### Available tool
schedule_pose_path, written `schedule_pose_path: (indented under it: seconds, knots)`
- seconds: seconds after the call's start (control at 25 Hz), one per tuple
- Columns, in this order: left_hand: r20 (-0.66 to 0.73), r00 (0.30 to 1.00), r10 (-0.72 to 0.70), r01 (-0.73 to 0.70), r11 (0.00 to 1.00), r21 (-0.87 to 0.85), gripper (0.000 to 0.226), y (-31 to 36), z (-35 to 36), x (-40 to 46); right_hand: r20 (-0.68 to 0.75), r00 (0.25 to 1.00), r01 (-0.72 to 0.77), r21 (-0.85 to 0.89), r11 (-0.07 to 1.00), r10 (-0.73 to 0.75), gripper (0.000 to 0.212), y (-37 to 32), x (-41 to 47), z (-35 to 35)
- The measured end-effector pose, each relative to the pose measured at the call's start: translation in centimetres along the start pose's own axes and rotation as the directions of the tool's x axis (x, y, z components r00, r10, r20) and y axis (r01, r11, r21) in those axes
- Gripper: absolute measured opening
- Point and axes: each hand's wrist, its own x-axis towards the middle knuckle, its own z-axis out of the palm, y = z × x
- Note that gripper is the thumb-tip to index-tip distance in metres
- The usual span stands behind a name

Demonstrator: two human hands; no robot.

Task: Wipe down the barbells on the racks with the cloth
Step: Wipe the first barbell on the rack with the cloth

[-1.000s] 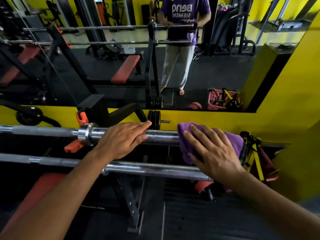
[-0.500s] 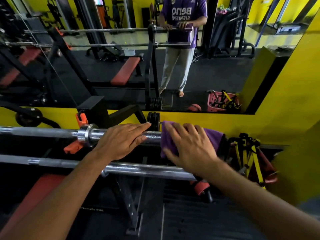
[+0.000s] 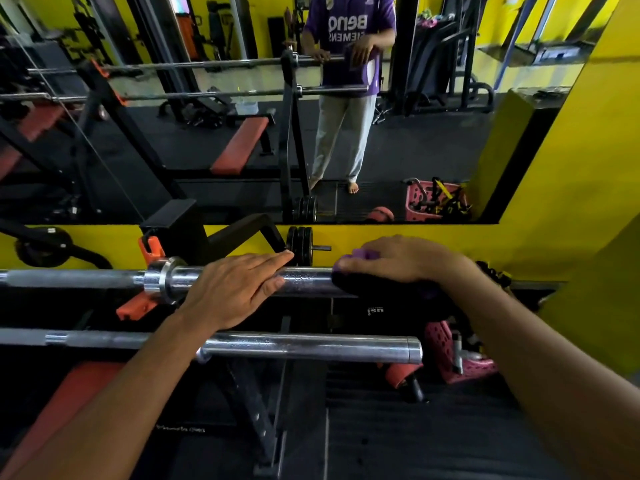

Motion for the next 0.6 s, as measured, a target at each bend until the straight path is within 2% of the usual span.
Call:
schedule_pose_path:
  seconds: [0.04, 0.12, 0.2, 0.32, 0.4, 0.52, 0.6]
  knots:
    - [0.014, 1.000, -0.014, 0.014, 1.000, -0.001, 0.064, -0.1, 0.0, 0.0, -0.089, 0.992, 0.082, -0.124, 0.989, -0.094, 0.071, -1.0, 0.0, 1.4]
    - [0.039, 0.999, -0.034, 0.034, 0.999, -0.007, 0.064, -0.2, 0.2, 0.1, -0.311, 0.914, 0.129, -0.387, 0.913, -0.261, 0.069, -2.4, -1.3, 5.1]
    - [0.047, 0.998, -0.042, 0.044, 0.998, -0.042, 0.065, -0.2, 0.2, -0.2, -0.413, 0.823, 0.185, -0.453, 0.872, -0.390, 0.063, -1.7, -2.6, 7.7]
    - [0.063, 0.994, -0.093, 0.104, 0.975, -0.196, 0.070, 0.1, -0.3, -0.9, -0.483, 0.739, 0.319, -0.363, 0.875, -0.470, 0.057, 0.2, -3.4, 7.9]
    - [0.078, 0.991, -0.106, 0.124, 0.950, -0.287, 0.069, -0.4, -0.8, -1.8, -0.515, 0.756, 0.338, -0.222, 0.915, -0.404, 0.048, -0.1, -3.2, 6.6]
    - [-0.072, 0.988, -0.139, 0.127, 0.981, -0.147, 0.062, -3.7, -2.2, -4.7, -0.477, 0.830, 0.338, 0.021, 0.941, -0.288, 0.038, -1.3, -2.1, 4.6]
    - [-0.132, 0.974, -0.182, 0.174, 0.982, -0.071, 0.059, -6.6, -2.7, -7.6, -0.444, 0.858, 0.288, -0.002, 0.958, -0.259, 0.035, -2.1, -1.1, 4.0]
